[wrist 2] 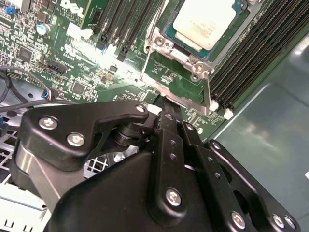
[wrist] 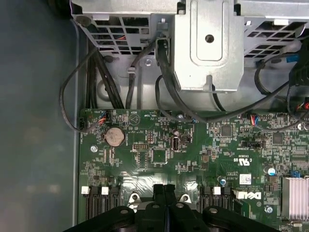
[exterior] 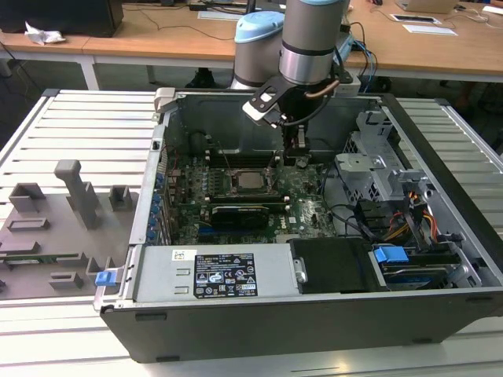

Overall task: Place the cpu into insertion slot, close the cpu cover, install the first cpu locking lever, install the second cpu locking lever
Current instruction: 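Close the cpu cover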

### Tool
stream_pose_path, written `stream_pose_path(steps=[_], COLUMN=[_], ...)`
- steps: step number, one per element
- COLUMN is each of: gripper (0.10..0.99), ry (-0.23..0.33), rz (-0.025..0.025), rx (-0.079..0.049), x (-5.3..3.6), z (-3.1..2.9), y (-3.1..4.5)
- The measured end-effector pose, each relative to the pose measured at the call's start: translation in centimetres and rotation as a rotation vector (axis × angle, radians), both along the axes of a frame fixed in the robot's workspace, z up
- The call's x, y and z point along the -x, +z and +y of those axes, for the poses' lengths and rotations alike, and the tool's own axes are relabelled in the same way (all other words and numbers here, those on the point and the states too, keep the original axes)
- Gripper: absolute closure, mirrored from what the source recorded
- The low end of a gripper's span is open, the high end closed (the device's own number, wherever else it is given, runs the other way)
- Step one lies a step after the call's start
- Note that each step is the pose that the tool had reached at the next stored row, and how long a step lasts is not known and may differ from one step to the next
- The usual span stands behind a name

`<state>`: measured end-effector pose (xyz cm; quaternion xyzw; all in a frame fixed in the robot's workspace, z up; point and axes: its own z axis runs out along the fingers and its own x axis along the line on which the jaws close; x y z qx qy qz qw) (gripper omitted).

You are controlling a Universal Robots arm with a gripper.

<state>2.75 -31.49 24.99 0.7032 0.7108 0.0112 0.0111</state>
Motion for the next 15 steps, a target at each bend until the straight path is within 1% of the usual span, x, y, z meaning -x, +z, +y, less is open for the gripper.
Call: stream_pose_path(steps=[6, 11, 15], gripper=[0.98, 0.98, 0.98], ry=[0.0, 0.0, 0.0], rz=[0.0, 0.0, 0.0], rx=[0.0, 0.0, 0.0], x=[0.61, 1.8, 2.34], z=[0.0, 0.0, 0.0], y=[-0.01, -0.03, -0.05])
